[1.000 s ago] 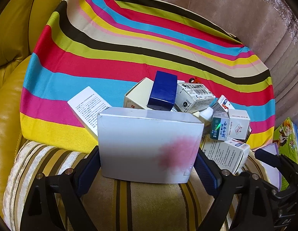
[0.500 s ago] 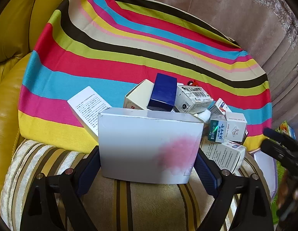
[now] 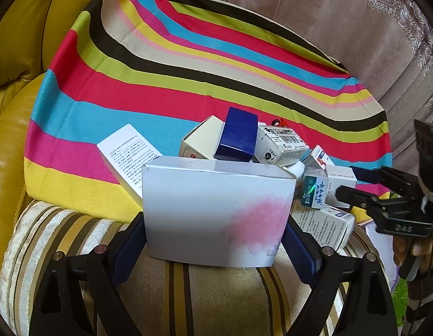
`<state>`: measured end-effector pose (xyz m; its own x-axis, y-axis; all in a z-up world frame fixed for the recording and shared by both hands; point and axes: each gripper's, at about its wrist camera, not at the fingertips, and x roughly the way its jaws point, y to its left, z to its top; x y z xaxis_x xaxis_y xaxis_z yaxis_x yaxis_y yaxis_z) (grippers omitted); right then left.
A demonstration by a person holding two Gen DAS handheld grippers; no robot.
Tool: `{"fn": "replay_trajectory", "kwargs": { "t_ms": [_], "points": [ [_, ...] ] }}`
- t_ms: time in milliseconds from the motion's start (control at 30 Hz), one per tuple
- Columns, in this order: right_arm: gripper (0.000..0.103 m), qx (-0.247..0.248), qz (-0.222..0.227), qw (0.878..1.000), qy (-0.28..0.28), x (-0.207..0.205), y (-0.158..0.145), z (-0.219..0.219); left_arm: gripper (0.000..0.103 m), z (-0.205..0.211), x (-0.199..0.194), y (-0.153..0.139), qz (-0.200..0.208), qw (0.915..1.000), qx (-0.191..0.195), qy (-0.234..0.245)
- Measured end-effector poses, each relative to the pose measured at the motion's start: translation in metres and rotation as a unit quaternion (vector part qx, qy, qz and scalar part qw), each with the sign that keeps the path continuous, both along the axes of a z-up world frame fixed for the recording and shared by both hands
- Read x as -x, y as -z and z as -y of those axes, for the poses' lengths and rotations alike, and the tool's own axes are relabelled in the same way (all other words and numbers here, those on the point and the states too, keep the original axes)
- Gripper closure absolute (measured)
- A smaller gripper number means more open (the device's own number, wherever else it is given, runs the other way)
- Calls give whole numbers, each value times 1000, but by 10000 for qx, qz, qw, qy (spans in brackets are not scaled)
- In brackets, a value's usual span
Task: Organize rigid objects
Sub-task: 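Grasp the small white cube box with the right gripper while the left holds its box, then lower both held boxes into the purple-rimmed box and open both grippers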
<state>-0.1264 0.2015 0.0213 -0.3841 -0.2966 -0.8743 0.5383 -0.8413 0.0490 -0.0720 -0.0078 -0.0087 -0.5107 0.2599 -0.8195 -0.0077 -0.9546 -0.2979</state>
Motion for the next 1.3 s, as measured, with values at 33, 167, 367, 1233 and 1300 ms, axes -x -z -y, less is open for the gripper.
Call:
{"fn": "replay_trajectory", "kwargs": {
  "t_ms": [33,167,367,1233,1300],
  "points": [
    [40,13,54,10000,-27,2,2,0,11,0,0,0,-2,10000,3,1],
    [51,57,93,9999,-102,7,7,2,11,1,-1,-1,-30,10000,-6,-23],
    [53,387,-183,9988,233,-5,-6,-7,12,2,-8,-13,-334,9993,125,-113],
    [53,1060,-637,9664,2253,-113,-18,-126,12,-80,-41,-60,-1087,9891,635,762],
    [53,1064,-636,9622,2425,-122,-17,-138,12,-95,-45,-63,-1152,9862,718,950]
  ]
}}
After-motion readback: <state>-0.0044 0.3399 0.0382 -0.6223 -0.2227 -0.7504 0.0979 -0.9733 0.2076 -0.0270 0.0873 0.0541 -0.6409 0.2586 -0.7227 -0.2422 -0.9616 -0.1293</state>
